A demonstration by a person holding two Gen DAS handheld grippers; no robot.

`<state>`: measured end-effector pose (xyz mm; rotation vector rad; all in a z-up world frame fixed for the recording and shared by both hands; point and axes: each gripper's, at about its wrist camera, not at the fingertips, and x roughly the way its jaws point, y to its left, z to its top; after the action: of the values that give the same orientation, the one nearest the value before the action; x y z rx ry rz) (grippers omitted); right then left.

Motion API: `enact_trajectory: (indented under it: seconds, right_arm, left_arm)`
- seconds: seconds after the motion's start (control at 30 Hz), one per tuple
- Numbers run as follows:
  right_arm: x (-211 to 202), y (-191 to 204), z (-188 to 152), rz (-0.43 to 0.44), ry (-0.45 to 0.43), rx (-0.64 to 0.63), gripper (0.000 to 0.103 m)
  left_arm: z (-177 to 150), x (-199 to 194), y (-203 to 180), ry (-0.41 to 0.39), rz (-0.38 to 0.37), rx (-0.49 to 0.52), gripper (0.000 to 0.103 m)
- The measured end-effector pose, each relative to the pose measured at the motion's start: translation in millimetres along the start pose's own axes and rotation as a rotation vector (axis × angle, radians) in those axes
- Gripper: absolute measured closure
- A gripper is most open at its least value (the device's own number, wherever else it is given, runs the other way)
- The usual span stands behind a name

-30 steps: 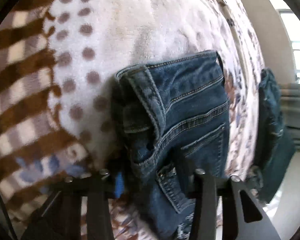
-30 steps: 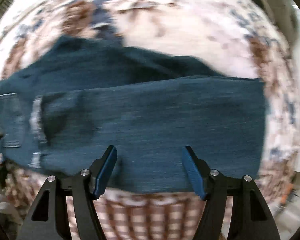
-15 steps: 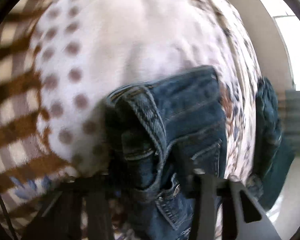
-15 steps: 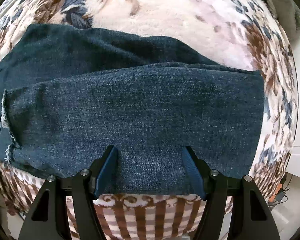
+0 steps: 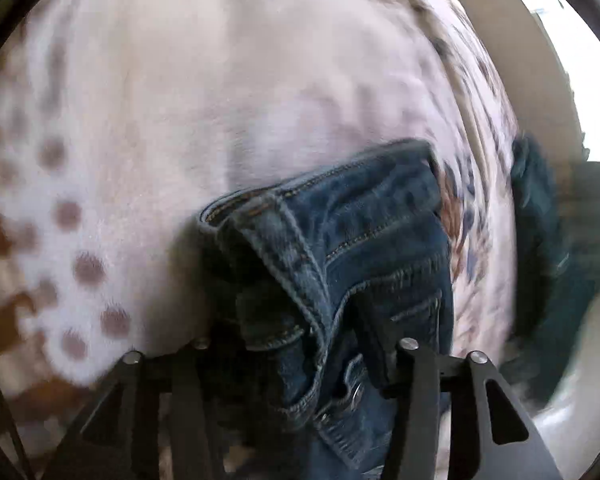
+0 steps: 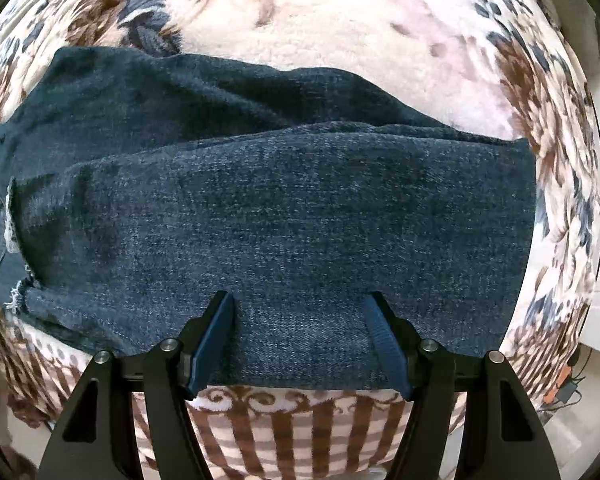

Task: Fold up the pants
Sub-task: 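Lift the waistband with the left gripper and fold it over the jeans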

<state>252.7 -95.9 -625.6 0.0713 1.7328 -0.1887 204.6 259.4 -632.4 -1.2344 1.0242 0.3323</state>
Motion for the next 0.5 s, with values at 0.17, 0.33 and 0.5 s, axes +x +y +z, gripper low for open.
enact_trajectory:
  seconds: [0.17, 0.33, 0.5]
  right_arm:
    - [4, -5, 0, -0.004, 0.001, -0.003, 0.033]
    - [1, -7, 0, -0.101, -0.010, -0.027, 0.032]
    - [0, -17, -4, -0.142, -0.021, -0.030, 0.032]
  left_arm:
    - [-10, -14, -27, -0.064, 0.083, 0.171, 0.076]
    - [-46, -43, -97, -0.182, 0.234, 0.508, 0.081]
    - [-86, -63, -147, -0.227, 0.311, 0.749, 0.081]
